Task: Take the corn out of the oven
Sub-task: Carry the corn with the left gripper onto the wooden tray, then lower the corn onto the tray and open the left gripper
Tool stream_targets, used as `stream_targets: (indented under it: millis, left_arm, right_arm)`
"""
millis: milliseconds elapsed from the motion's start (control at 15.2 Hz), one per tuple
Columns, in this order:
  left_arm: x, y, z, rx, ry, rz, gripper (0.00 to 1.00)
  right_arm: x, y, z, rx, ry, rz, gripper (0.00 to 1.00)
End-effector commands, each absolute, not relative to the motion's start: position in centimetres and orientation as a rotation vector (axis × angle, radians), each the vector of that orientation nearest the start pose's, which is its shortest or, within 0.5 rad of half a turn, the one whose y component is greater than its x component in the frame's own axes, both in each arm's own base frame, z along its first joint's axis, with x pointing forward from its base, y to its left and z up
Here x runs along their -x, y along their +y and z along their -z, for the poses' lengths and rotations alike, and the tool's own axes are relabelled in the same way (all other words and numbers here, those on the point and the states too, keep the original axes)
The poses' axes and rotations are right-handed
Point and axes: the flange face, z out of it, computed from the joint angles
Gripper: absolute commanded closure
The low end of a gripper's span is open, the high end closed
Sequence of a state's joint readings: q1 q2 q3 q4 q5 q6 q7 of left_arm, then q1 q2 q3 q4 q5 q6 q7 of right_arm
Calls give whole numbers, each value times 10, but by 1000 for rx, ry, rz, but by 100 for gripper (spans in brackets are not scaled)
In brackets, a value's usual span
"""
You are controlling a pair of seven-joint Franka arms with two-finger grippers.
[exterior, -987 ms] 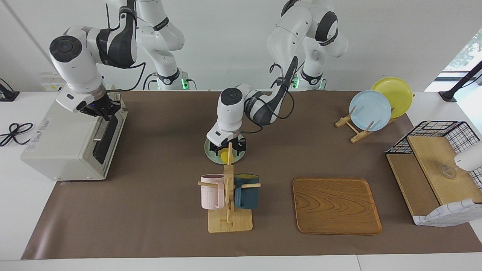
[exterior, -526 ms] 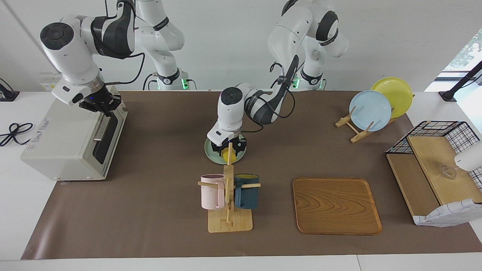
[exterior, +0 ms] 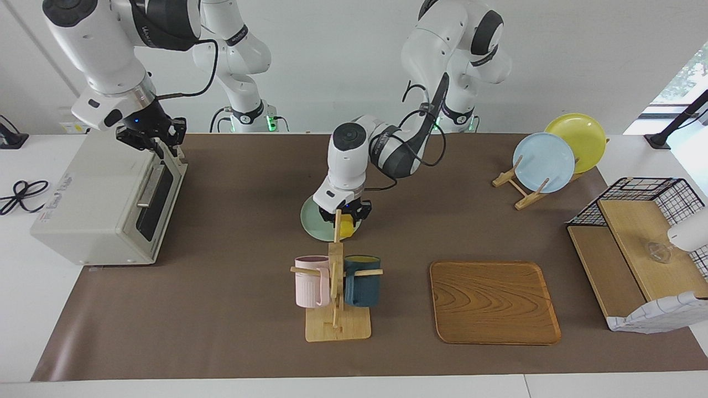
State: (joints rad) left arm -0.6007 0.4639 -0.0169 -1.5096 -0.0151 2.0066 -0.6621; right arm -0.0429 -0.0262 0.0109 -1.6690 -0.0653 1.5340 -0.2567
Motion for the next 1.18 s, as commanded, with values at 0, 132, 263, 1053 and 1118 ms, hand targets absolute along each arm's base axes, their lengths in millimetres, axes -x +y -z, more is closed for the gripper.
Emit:
stream_targets:
  millis: [0,132,263,1053,1118]
  left_arm:
    - [-601,-343,-409,3171,-83,10,100]
    - [-638,-299,-422,3190,-122,68,100]
    - [-674,-261,-428,3194,-150,97,100]
    - [-778,-134,-380,3195,53,287,100]
    - [-777,-134,-373,3195,55,285,100]
  right_arm:
    - [-546,-16,-597,3140,-335,-210,0]
    - [-545,-1,-600,3154,-362,-205,0]
    - [-545,5,-600,3140,-357,-201,0]
    - [-542,-5,-611,3161,-79,-159,0]
    - [-542,-5,-611,3160,-83,-159,0]
